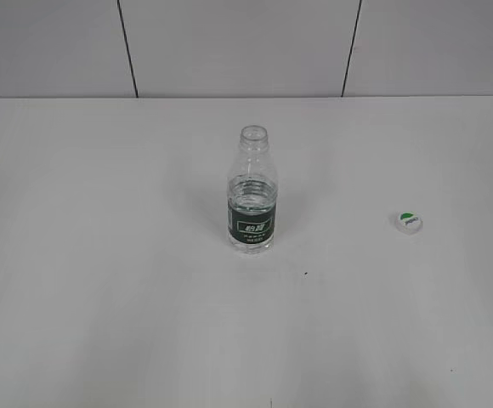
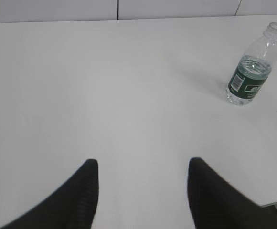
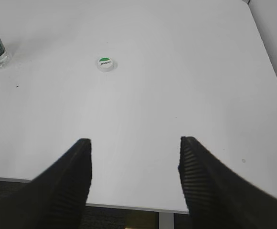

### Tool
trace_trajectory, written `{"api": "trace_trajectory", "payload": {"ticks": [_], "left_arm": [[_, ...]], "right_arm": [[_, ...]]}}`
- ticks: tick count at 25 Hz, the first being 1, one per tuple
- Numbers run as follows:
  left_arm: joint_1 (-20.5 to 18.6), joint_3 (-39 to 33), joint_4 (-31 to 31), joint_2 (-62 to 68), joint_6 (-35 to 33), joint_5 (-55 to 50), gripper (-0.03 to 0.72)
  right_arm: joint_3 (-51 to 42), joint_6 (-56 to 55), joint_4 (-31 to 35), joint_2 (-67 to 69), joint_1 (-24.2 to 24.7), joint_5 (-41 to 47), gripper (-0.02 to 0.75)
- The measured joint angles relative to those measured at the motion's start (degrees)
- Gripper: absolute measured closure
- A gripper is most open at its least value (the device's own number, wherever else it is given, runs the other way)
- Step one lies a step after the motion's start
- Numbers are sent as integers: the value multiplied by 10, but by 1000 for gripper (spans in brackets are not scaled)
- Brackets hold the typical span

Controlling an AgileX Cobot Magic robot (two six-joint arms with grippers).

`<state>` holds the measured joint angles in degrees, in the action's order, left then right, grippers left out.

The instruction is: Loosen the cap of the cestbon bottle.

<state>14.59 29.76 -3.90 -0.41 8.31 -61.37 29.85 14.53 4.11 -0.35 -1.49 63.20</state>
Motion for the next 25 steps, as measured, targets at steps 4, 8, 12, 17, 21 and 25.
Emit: {"api": "trace_trajectory", "payload": {"ticks": [4, 8, 12, 17, 21, 25], "left_arm": [[-26, 0, -2, 0, 0, 0, 316], [-53, 0, -8, 0, -15, 0, 317], [-72, 0, 1, 0, -44, 0, 316], [-91, 0, 4, 0, -64, 0, 316], [-126, 0, 5, 0, -67, 0, 317], [-136, 0, 5, 0, -67, 0, 317]], "right_arm": [[0, 0, 0, 0, 0, 0, 290], [0, 0, 0, 0, 0, 0, 290], [0, 0, 0, 0, 0, 0, 290], [0, 0, 0, 0, 0, 0, 290], [0, 0, 0, 0, 0, 0, 290], [0, 0, 0, 0, 0, 0, 290]]}}
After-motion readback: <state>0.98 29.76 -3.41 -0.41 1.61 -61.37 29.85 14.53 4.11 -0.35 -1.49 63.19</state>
